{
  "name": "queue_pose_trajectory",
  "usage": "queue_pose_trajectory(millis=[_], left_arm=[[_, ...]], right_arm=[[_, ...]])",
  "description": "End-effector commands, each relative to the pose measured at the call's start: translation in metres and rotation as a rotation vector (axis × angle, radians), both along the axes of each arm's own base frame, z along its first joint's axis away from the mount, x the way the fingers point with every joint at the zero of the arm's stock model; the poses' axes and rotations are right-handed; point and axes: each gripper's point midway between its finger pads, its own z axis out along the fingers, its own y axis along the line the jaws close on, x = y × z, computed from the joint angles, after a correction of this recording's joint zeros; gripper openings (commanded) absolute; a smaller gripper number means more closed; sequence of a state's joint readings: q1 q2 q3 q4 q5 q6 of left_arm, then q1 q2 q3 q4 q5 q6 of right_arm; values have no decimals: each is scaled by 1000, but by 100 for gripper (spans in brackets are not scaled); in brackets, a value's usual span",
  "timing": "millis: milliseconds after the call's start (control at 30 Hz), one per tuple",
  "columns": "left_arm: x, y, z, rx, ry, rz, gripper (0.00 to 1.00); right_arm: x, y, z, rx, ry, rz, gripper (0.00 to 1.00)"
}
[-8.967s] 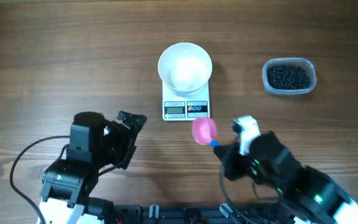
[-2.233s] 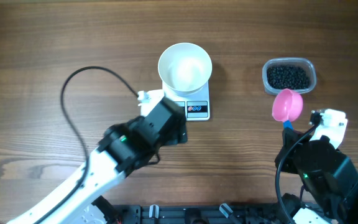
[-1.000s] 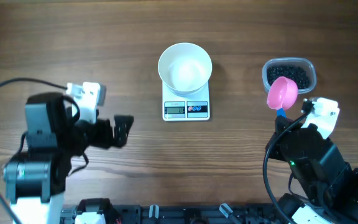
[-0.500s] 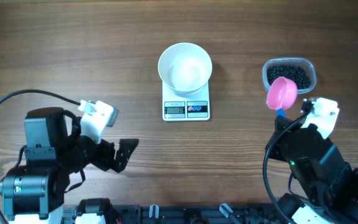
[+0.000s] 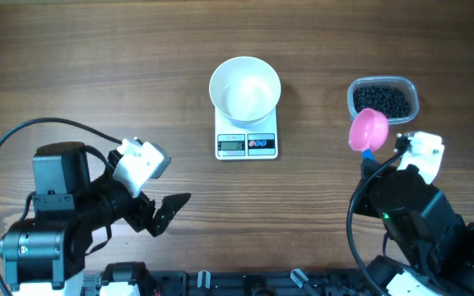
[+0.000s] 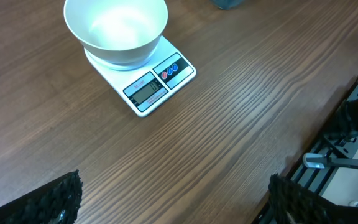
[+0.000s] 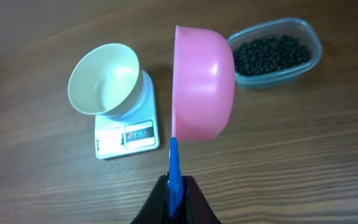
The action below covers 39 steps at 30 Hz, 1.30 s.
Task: Scoop item into bowl and weigh 150g on scale
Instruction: 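Withdraw the left gripper back from the bowl toward the left side, then move the right gripper with the pink scoop over the bean tub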
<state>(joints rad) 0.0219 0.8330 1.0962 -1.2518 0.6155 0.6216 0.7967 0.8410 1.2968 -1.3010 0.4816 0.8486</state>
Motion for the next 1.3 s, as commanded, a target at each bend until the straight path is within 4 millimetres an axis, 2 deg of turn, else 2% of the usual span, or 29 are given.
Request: queue_pose_trajectory(millis=[0,367,567,733,967,1100,1267], left_arm=[[-1,-1,5,2,-18,-17,100],[1,1,0,13,9,-19,100],[11,2,-14,57,31,-89,100],[23,11,-27,112,78,-68,100],[39,15,-16,142,28,-65,100],[41,20,-13,183,1,-68,100],[37,13,-14,196,-11,-120,100]], right_arm=[[-4,8,-2,-16,22,80,4],[-4,8,-2,-70,11,132,4],[-4,8,-2,-75,9,133,4],[-4,8,-2,-92,7,149,4],[-4,8,-2,-93,7,150,4],[-4,8,-2,-91,8,152,4],[-5,9,-2,-86,11,156,4]])
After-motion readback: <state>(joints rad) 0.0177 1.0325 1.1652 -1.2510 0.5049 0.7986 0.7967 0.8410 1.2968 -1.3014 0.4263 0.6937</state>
